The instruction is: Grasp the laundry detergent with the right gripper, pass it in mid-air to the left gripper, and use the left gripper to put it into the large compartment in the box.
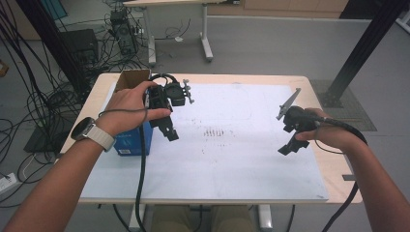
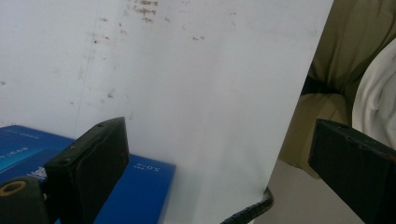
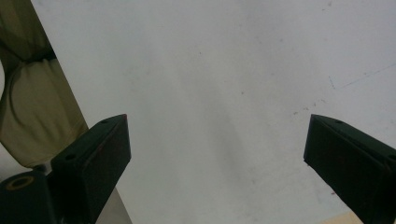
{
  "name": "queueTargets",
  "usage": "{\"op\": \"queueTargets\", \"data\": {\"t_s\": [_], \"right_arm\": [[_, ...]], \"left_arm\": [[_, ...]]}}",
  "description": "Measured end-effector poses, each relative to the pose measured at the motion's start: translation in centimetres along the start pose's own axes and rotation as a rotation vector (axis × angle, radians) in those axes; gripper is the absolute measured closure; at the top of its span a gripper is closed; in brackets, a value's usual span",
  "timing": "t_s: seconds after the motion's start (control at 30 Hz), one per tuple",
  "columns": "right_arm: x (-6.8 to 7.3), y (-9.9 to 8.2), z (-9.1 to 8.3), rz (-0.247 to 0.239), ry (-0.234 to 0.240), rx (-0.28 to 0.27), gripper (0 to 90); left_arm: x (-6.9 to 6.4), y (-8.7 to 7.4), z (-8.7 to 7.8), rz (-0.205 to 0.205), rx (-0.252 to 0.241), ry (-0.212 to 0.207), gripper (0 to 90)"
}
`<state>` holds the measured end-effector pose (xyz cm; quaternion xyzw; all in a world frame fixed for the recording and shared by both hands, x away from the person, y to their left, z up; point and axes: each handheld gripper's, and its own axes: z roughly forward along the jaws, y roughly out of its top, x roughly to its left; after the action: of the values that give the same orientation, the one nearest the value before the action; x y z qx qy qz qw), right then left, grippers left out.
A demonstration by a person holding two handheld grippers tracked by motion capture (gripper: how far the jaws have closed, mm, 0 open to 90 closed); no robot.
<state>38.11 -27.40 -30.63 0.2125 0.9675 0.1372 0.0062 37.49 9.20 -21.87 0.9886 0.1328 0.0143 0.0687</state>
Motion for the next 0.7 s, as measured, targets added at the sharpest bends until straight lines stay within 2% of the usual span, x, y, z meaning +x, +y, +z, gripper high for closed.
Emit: {"op": "queueTargets", "data": {"t_s": [0.7], "right_arm": [[0.11, -0.01, 0.2, 0.0, 0.0, -0.002, 7.3]], "left_arm": [[0.37, -0.45, -0.09, -0.021, -0.015, 0.004, 5.7]]}}
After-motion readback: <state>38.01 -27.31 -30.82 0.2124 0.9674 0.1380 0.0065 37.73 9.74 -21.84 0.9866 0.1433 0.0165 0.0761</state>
